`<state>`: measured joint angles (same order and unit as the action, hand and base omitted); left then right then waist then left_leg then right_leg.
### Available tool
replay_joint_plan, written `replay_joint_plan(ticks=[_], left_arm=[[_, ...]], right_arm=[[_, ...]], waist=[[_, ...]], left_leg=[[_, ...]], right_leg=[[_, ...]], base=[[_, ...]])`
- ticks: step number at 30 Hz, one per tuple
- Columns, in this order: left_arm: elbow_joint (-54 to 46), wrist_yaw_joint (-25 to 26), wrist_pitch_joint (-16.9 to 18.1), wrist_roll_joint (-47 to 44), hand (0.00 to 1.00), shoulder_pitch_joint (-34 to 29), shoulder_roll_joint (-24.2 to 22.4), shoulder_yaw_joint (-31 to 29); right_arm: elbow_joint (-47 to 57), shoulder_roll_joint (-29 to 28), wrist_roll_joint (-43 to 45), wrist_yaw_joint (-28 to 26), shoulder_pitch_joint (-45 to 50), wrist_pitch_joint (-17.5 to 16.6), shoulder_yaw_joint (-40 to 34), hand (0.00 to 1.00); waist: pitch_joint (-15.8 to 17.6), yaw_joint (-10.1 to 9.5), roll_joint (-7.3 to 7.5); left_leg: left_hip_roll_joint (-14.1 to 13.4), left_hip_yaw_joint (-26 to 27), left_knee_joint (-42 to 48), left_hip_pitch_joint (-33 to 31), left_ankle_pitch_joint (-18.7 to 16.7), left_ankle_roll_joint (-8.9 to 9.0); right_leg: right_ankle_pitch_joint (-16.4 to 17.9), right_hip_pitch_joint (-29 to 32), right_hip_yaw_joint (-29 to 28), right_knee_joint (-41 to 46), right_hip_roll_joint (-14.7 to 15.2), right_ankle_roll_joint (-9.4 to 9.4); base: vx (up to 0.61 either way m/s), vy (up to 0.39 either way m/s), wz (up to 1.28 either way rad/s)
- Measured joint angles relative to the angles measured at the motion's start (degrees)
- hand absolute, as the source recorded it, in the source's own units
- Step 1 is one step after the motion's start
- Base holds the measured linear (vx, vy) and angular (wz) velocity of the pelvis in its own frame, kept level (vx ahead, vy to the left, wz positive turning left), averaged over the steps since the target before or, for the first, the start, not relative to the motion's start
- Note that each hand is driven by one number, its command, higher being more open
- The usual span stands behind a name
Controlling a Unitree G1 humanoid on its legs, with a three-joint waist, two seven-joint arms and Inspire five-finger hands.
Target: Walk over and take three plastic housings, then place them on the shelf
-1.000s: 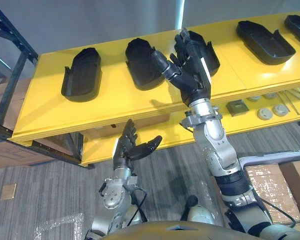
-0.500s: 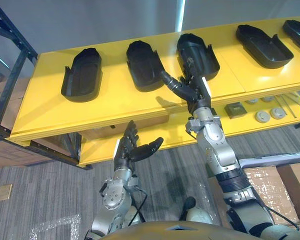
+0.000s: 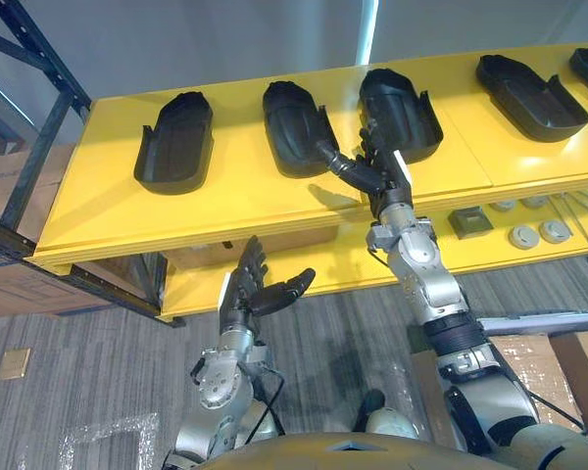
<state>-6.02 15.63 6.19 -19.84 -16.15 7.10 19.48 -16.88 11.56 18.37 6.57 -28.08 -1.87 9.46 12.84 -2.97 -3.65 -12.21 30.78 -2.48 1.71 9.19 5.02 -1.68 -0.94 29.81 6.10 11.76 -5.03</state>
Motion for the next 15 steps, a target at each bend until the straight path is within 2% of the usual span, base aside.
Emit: replay_joint_plan(ticks=[12,15], left_arm=[[-0.2,-0.1,-0.1,0.0,1.0,0.3,-0.4,-0.3],[-0.2,-0.3,-0.1,0.0,1.0,0.4,-0.6,-0.6]], right_arm=[[-6.5,0.2,0.0,0.0,-5.0,0.0,-0.2,1.0],[-8.4,0.4,0.0,0.0,-6.5,0.0,-0.2,1.0]], waist=[[0.3,-0.23,-0.85],[0.7,-0.32,-1.63]], left_leg=[[1.0,-1.2,-0.8,-1.3,1.2,-0.67],[1.4,-1.7,-0.9,-1.3,1.2,-0.74]], right_leg=[[0.9,2.0,0.9,2.9,1.6,0.26],[1.8,2.6,1.2,4.1,2.4,0.22]], base=[[-0.02,0.018,0.05],[-0.03,0.018,0.08]])
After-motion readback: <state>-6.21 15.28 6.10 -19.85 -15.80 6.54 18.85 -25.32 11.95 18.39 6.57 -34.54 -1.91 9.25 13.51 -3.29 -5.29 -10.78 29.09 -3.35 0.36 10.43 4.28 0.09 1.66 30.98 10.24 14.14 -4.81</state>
